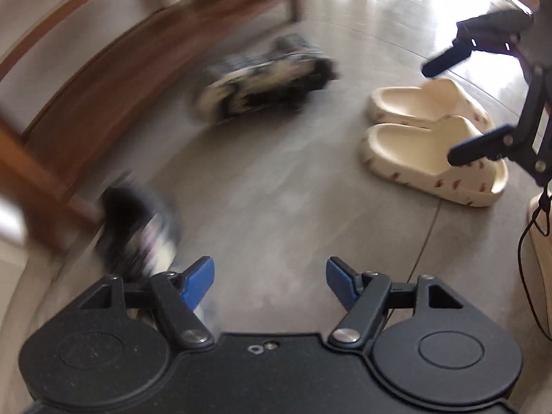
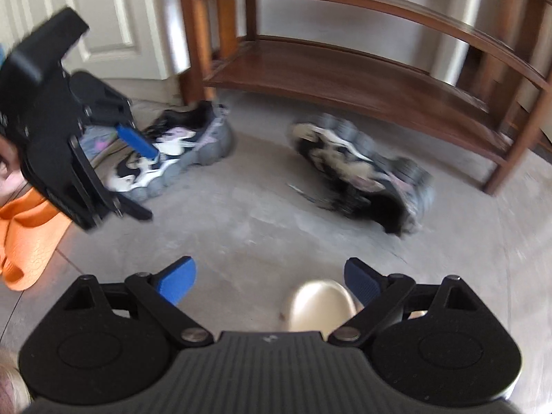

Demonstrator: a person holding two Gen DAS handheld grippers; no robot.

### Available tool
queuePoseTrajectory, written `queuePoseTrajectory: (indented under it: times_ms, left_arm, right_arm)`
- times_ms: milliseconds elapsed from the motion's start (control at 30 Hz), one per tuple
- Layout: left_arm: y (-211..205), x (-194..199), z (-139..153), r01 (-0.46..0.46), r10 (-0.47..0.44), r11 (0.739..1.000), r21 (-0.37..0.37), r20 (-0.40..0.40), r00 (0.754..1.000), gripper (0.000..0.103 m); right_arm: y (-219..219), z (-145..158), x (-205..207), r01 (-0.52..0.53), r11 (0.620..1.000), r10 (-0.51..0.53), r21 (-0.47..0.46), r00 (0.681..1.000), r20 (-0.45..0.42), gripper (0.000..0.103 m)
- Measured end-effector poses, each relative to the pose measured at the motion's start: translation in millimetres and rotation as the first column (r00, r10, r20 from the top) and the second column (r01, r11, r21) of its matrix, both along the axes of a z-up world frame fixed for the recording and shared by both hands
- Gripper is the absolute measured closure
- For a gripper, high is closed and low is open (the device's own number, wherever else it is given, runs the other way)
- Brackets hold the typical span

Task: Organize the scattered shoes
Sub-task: 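Open the left tool to release the sandal and withdraw, then move the left tool toward the black-and-white sneaker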

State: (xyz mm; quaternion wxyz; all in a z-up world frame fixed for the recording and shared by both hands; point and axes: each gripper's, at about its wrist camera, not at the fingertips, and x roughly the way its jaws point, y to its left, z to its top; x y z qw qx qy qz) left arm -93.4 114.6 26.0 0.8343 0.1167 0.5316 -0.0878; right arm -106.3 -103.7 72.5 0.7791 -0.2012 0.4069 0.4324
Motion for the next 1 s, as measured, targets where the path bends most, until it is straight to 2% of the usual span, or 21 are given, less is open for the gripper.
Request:
queuePoseTrajectory:
  times_ms: [67, 133, 200, 267, 333, 400, 433, 500, 533, 567, 600, 667, 733, 800, 867, 933, 1000]
  left_arm:
    - [28, -30, 4, -0.122, 0.122, 0.992, -0.010, 0.009, 0.992, 0.031]
    - [55, -67, 7, -0.247, 0.247, 0.969, -0.017, 0.023, 0.969, 0.031]
    - [72, -111, 8, -0.374, 0.374, 0.927, -0.013, 0.051, 0.926, 0.032]
    - [82, -147, 10, -0.497, 0.497, 0.867, -0.024, 0.086, 0.863, 0.032]
    - [90, -181, 12, -0.612, 0.612, 0.790, -0.045, 0.124, 0.781, 0.032]
    - [93, -215, 12, -0.718, 0.718, 0.692, -0.071, 0.172, 0.675, 0.032]
    - [95, -233, 10, -0.767, 0.768, 0.635, -0.099, 0.188, 0.612, 0.032]
    - [100, -264, 0, -0.828, 0.849, 0.526, -0.192, 0.173, 0.499, 0.033]
    - [101, -278, -8, -0.843, 0.878, 0.478, -0.246, 0.151, 0.453, 0.035]
    - [101, -287, -14, -0.840, 0.886, 0.464, -0.282, 0.137, 0.443, 0.036]
    - [99, -293, -18, -0.830, 0.885, 0.464, -0.309, 0.128, 0.447, 0.036]
    - [89, -297, -32, -0.801, 0.873, 0.480, -0.358, 0.099, 0.478, 0.036]
    - [82, -300, -49, -0.783, 0.865, 0.478, -0.399, 0.055, 0.499, 0.039]
    - [77, -305, -64, -0.778, 0.871, 0.449, -0.439, 0.021, 0.491, 0.041]
    - [76, -312, -76, -0.778, 0.884, 0.407, -0.478, -0.009, 0.468, 0.045]
    - [74, -316, -87, -0.777, 0.894, 0.371, -0.509, -0.031, 0.448, 0.046]
    - [75, -317, -94, -0.778, 0.902, 0.349, -0.523, -0.037, 0.429, 0.046]
  right_arm:
    - [26, -5, -3, -0.104, 0.995, 0.104, 0.004, 0.995, 0.009, 0.009]
    - [53, -10, -7, -0.215, 0.977, 0.215, 0.003, 0.976, 0.025, 0.009]
    - [77, -12, -9, -0.308, 0.951, 0.308, 0.001, 0.950, 0.041, 0.009]
    - [100, -11, -10, -0.378, 0.926, 0.378, 0.002, 0.925, 0.047, 0.009]
    - [124, -1, -17, -0.436, 0.900, 0.434, 0.009, 0.899, 0.060, 0.009]
    - [148, 13, -25, -0.490, 0.871, 0.487, 0.024, 0.870, 0.069, 0.009]
    - [157, 22, -31, -0.510, 0.859, 0.507, 0.035, 0.859, 0.076, 0.009]
    - [174, 40, -45, -0.552, 0.832, 0.545, 0.054, 0.831, 0.111, 0.009]
    - [183, 48, -55, -0.575, 0.816, 0.564, 0.057, 0.814, 0.139, 0.009]
    - [185, 52, -59, -0.585, 0.809, 0.572, 0.059, 0.806, 0.151, 0.009]
    - [190, 56, -69, -0.597, 0.800, 0.581, 0.066, 0.797, 0.162, 0.009]
    - [195, 55, -83, -0.605, 0.793, 0.589, 0.075, 0.792, 0.157, 0.009]
    - [194, 48, -93, -0.631, 0.774, 0.620, 0.053, 0.772, 0.139, 0.009]
    - [192, 39, -100, -0.655, 0.756, 0.648, 0.006, 0.749, 0.135, 0.009]
    - [191, 31, -105, -0.667, 0.745, 0.664, -0.032, 0.736, 0.130, 0.009]
    - [192, 28, -105, -0.667, 0.743, 0.667, -0.050, 0.734, 0.124, 0.009]
    - [193, 28, -105, -0.668, 0.742, 0.669, -0.048, 0.734, 0.120, 0.009]
